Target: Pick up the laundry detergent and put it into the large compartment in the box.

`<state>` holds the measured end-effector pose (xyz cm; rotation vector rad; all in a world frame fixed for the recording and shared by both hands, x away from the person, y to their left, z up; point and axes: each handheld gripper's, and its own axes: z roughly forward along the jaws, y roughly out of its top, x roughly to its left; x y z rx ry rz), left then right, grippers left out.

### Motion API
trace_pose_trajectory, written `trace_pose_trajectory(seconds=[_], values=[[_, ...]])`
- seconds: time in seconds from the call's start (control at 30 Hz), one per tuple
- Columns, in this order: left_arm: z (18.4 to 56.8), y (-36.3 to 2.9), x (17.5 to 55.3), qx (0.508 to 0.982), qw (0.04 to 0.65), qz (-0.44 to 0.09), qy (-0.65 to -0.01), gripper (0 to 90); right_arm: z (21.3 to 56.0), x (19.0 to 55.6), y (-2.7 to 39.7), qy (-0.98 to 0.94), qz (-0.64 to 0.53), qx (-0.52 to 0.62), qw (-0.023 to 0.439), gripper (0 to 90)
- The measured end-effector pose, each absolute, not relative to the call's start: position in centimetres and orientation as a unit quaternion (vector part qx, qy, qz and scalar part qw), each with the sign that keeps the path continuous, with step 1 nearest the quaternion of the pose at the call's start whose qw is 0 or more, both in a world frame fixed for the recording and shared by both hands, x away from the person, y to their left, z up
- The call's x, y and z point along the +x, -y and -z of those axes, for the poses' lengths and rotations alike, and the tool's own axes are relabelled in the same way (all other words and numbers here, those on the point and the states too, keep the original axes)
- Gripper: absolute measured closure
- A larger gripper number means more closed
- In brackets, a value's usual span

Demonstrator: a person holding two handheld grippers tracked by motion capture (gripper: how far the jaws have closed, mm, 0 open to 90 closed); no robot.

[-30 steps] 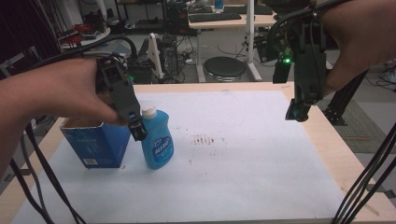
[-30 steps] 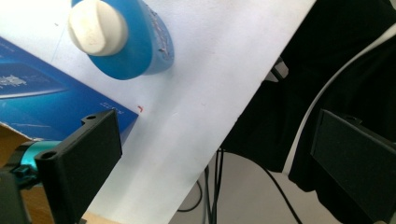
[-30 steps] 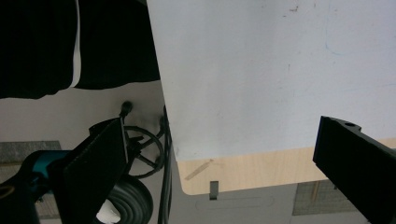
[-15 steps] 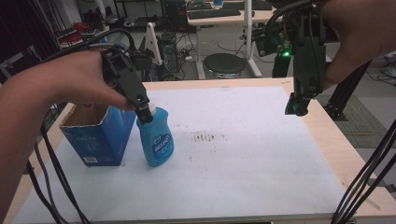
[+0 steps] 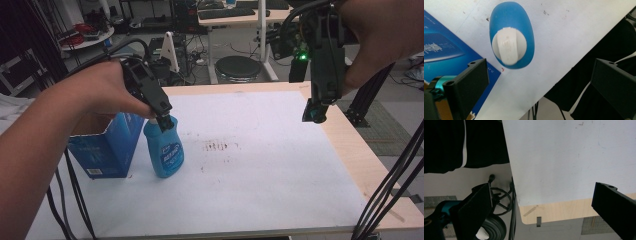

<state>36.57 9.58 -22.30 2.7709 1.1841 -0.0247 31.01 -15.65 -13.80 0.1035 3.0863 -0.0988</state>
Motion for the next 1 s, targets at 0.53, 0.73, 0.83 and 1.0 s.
trace_pose_trajectory(seconds=[0.53,0.73,0.83,1.0], values=[[25.3,-9.3,38.7,0.907,0.05,0.014,-0.419,1.7,13.8,31.1,15.7,-0.999,0.03,0.031,0.025,2.0],[26.7,-9.2,39.2,0.905,0.04,0.01,-0.422,1.7,13.9,31.1,15.6,-0.999,0.031,0.032,0.026,2.0],[27.1,-9.2,39.5,0.905,0.036,0.01,-0.424,1.7,13.9,31.1,15.7,-0.999,0.031,0.032,0.025,2.0],[27.9,-9.2,39.9,0.904,0.035,0.012,-0.426,1.7,13.9,31.1,15.6,-0.999,0.032,0.032,0.024,2.0]])
